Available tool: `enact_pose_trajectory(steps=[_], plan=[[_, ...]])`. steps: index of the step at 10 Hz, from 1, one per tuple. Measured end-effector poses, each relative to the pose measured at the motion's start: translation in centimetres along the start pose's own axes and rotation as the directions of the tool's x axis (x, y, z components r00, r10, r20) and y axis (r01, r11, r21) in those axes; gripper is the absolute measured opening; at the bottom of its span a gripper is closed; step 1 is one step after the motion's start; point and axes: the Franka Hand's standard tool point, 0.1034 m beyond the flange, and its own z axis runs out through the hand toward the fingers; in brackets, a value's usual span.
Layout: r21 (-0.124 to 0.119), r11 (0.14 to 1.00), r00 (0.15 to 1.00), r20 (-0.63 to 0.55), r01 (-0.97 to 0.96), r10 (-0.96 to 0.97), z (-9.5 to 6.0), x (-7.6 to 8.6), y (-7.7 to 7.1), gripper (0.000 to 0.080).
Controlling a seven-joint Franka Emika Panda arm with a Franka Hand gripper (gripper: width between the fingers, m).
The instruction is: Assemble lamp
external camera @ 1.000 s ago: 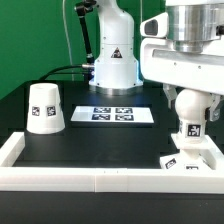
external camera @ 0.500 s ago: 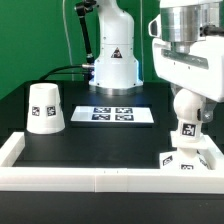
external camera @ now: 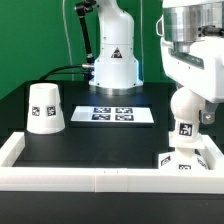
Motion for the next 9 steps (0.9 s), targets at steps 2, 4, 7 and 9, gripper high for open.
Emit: enact_pose_trajectory(steps=[2,4,7,9], plan=[[-0.028,0.997,0.998,0.012,0.068,-0.068,-0.9,-0.9,0.5,0.0697],[-0.047,0.992,0.993,0.02,0.114,-0.113,-2.5,-1.5,1.1,0.0698],[-0.046,0.976,0.977,0.015,0.213,-0.213,-4.8,-2.8,2.6,0.0698],[-0.033,0.967,0.967,0.013,0.254,-0.253,-6.3,-2.1,3.8,0.0698]])
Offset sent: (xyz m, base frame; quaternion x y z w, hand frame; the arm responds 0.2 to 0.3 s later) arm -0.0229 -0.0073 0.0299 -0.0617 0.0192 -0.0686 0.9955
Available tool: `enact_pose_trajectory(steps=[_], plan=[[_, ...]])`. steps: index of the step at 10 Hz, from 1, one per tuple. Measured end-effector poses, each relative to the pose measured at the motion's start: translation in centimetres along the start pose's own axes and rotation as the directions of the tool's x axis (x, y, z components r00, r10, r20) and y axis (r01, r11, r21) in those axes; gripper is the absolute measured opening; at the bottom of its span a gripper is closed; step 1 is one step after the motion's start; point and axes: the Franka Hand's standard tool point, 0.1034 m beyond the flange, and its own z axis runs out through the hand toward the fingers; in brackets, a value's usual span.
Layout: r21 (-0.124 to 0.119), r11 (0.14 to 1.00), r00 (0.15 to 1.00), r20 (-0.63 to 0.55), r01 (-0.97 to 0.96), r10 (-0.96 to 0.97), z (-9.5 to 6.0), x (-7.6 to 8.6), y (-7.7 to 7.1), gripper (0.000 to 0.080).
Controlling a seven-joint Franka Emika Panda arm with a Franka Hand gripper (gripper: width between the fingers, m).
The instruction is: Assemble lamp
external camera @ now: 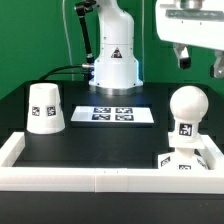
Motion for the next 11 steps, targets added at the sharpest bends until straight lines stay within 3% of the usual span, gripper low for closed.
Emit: enact_pose_trajectory(steps=[2,3,4,5,11], plan=[[0.012,1.0,1.0,-0.008,0.001,-0.001,0.3,-0.2,0.7,0.0698],[0.02,0.998,0.998,-0.015,0.066,-0.065,1.3,1.0,1.8,0.0698],[0.009,0.995,0.995,-0.016,0.095,-0.095,2.0,2.8,2.7,0.0698],[0.018,0.99,0.99,-0.007,0.138,-0.138,2.5,4.4,2.6,0.0698],[0.013,0.991,0.992,-0.004,0.13,-0.13,2.9,4.1,2.4,0.0698]])
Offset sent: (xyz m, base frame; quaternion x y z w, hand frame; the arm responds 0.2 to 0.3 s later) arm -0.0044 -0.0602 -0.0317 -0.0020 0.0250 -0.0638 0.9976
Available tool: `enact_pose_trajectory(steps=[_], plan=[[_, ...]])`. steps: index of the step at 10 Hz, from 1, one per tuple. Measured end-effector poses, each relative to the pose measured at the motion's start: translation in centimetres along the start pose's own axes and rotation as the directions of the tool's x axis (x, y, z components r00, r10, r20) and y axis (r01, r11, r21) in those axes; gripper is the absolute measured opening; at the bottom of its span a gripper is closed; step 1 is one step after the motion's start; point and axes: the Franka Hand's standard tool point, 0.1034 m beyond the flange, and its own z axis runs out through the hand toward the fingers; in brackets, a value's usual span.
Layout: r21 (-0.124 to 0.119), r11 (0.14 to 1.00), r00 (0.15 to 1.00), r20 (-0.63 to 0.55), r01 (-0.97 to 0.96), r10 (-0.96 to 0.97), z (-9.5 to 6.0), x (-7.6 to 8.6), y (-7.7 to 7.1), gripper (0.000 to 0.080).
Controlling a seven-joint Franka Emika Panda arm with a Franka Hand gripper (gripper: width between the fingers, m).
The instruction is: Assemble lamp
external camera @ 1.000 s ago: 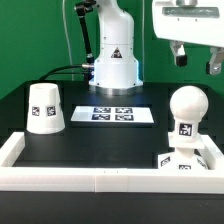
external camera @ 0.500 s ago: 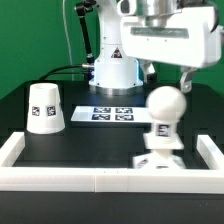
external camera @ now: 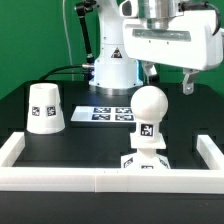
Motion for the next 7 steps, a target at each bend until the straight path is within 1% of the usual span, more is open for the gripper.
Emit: enact_pose_trajectory(steps=[1,2,3,4,5,6,7], plan=[[-0.004,1.0,1.0,-0.001,0.018,-0.018,0.0,-0.1,0.1,0.0698],[-0.035,0.993,0.994,-0.002,0.111,-0.111,0.2,-0.5,0.7,0.0698],[-0.071,0.972,0.974,-0.009,0.223,-0.225,0.2,-0.9,1.5,0.0698],[-0.096,0.941,0.945,-0.014,0.323,-0.326,0.5,-1.2,2.8,0.0698],[-0.117,0.9,0.905,-0.01,0.421,-0.425,0.5,-0.9,3.7,0.0698],[-0.12,0.875,0.881,-0.008,0.469,-0.474,0.7,-0.1,5.1,0.0698],[-0.089,0.888,0.892,0.001,0.451,-0.452,1.0,0.9,6.3,0.0698]])
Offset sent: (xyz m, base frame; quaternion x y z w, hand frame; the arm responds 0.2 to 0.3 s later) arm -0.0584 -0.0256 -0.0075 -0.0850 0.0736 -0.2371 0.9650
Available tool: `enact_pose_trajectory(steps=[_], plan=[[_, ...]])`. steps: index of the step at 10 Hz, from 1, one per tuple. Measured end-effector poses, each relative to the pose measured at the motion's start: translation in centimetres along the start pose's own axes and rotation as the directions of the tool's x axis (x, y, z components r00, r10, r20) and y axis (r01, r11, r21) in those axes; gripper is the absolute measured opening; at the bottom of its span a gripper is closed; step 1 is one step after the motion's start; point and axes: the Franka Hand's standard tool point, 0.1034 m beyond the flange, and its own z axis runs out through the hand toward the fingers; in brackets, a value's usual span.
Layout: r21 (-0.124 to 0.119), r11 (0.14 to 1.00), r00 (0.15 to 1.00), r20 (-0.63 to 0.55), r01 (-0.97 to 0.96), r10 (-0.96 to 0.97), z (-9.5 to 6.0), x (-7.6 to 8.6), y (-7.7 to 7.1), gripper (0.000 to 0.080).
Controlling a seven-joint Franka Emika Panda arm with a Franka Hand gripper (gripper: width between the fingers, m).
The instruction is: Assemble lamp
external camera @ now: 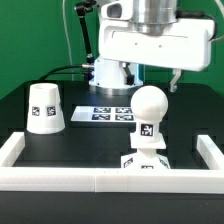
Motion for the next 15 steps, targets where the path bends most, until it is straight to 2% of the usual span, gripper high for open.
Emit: enact_pose_trajectory(steps=[1,3,6,8,10,12,15], plan=[[0.033,0.998,0.998,0.023,-0.06,0.059,0.3,0.5,1.1,0.0698],[0.03,0.998,0.999,0.022,-0.046,0.045,0.3,0.3,0.5,0.0698],[0.029,0.999,1.0,0.02,-0.023,0.022,0.4,0.4,1.1,0.0698],[0.025,0.995,0.995,0.015,0.094,-0.095,0.8,-0.4,5.0,0.0698],[0.015,0.98,0.98,-0.006,0.201,-0.201,0.3,0.5,8.4,0.0698],[0.012,0.978,0.978,-0.01,0.207,-0.207,0.3,1.3,10.1,0.0698],[0.007,0.979,0.979,-0.012,0.201,-0.201,0.3,1.9,11.7,0.0698]])
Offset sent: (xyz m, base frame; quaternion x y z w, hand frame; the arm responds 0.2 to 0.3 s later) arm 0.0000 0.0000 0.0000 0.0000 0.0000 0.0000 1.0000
